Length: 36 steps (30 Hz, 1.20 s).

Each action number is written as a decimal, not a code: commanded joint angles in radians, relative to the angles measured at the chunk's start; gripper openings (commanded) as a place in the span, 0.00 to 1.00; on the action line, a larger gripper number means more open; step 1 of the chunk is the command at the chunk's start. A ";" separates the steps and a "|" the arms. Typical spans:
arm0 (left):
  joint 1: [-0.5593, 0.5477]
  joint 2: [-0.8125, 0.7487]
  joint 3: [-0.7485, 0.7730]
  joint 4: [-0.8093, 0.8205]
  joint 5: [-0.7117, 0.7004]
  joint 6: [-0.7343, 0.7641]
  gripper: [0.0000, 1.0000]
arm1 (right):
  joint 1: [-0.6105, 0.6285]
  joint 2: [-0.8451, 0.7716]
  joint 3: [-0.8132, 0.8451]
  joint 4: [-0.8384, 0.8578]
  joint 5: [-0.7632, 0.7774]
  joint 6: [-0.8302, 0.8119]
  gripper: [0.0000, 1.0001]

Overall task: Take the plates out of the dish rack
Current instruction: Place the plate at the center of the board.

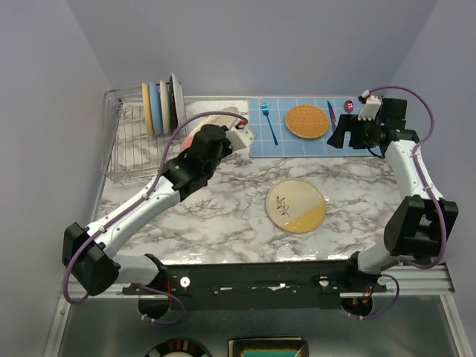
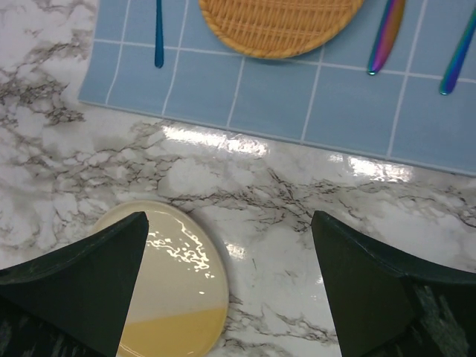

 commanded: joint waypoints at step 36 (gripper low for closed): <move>-0.729 0.567 -0.401 1.266 -0.479 0.656 0.00 | -0.151 0.122 0.229 -0.096 0.092 0.043 1.00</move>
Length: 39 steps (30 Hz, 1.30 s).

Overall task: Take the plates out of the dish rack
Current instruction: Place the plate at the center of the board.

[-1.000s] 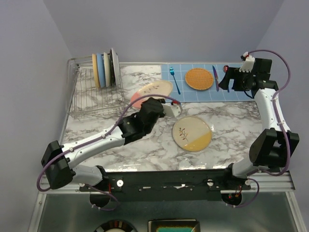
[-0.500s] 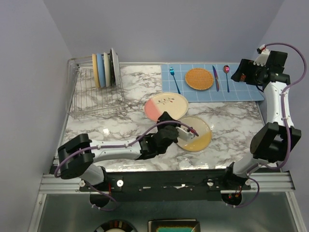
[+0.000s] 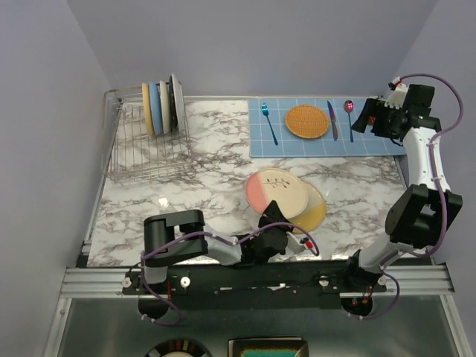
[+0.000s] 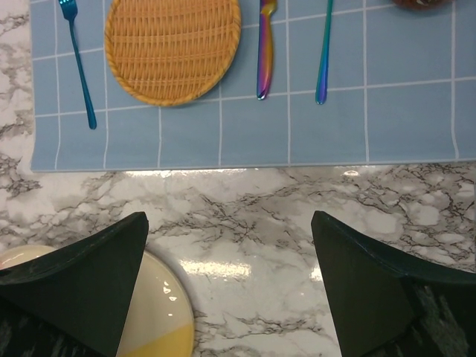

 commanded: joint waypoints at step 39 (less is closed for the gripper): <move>-0.093 0.211 0.168 0.193 0.048 -0.039 0.00 | -0.002 0.000 -0.106 0.035 -0.111 -0.045 1.00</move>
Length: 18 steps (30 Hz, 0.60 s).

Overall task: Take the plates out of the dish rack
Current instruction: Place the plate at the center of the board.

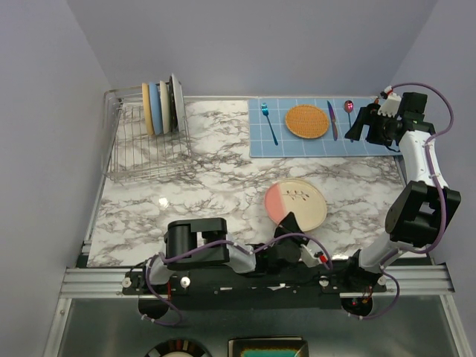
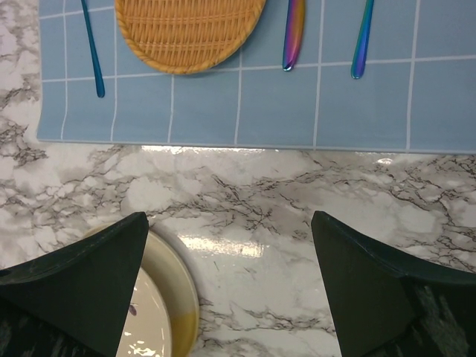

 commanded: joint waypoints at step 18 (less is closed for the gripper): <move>-0.010 0.038 0.068 0.048 0.058 -0.058 0.00 | -0.002 -0.018 -0.024 0.019 -0.049 -0.016 1.00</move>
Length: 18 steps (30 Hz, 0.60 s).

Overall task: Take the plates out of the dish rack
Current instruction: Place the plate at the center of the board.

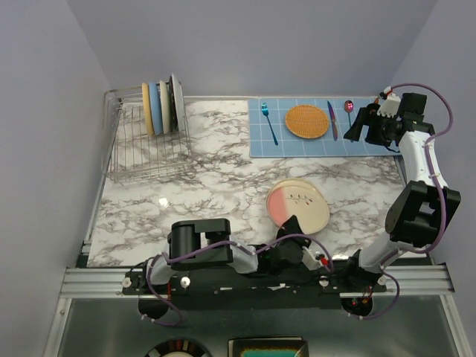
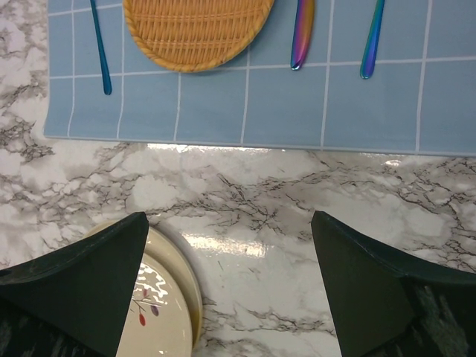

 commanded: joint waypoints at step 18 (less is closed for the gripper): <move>0.003 0.034 0.092 -0.039 0.031 -0.085 0.00 | -0.002 -0.009 -0.015 0.015 -0.035 -0.019 1.00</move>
